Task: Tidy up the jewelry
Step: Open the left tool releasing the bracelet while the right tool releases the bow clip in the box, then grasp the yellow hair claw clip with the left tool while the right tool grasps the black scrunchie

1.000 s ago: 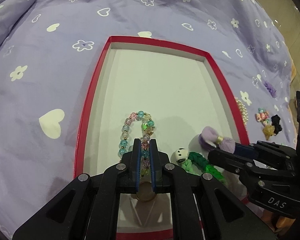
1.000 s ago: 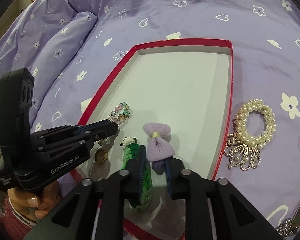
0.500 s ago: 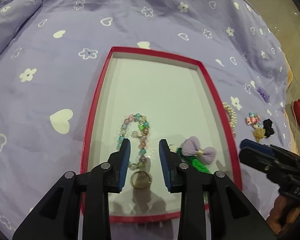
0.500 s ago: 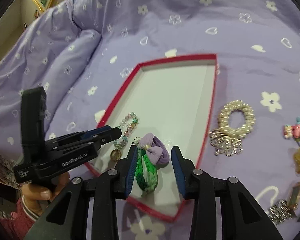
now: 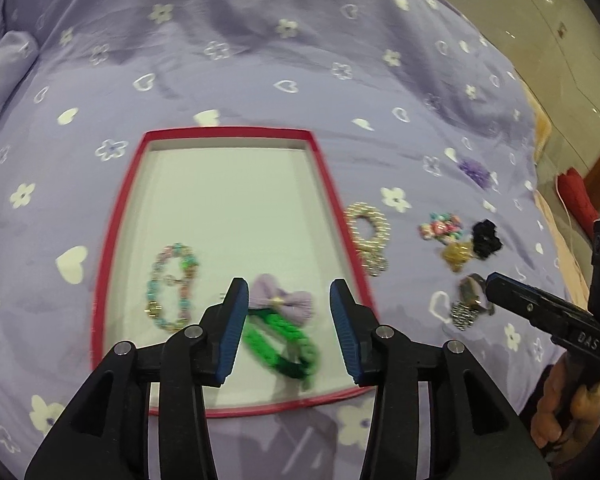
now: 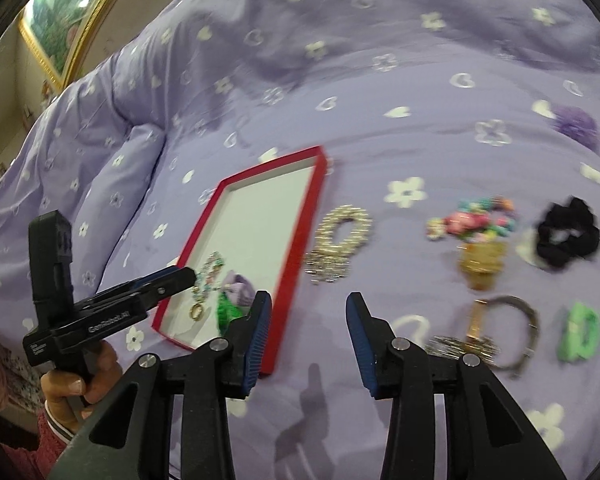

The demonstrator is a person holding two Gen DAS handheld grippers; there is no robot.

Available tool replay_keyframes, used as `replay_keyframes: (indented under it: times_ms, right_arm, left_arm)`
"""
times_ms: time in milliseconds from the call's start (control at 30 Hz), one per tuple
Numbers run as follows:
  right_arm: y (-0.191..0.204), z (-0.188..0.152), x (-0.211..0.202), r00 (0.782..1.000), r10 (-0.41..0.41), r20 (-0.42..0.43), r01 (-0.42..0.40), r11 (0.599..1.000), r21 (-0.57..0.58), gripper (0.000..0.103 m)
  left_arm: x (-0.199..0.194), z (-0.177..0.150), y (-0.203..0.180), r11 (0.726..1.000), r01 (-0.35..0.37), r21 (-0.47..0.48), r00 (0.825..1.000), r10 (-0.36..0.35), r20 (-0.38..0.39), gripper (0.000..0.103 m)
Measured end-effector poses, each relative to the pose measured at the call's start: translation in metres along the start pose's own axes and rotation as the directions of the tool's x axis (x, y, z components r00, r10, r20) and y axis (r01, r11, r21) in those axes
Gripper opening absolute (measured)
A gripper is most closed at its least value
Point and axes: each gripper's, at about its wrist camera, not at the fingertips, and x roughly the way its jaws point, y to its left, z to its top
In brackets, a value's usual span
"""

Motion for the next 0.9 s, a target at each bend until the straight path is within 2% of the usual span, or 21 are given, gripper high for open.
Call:
replay_keyframes:
  times_ms: [400, 567, 900]
  right_arm:
    - [-0.073, -0.014, -0.050, 0.991, -0.114, 0.066, 0.105, 0.986, 0.131, 0.044]
    - [-0.102, -0.015, -0.066, 0.985, -0.150, 0.086, 0.133, 0.974, 0.182, 0.044]
    - [-0.152, -0.002, -0.073, 0.971, -0.211, 0.115, 0.175, 0.949, 0.262, 0.045]
  left_arm:
    - [0.017, 0.005, -0.061, 0.992, 0.068, 0.103, 0.997, -0.064, -0.040, 0.045]
    - [0.027, 0.007, -0.089, 0.984, 0.097, 0.151, 0.994, -0.087, -0.066, 0.051]
    - [0.057, 0.014, -0.144, 0.964, 0.151, 0.221, 0.985, -0.128, -0.113, 0.054]
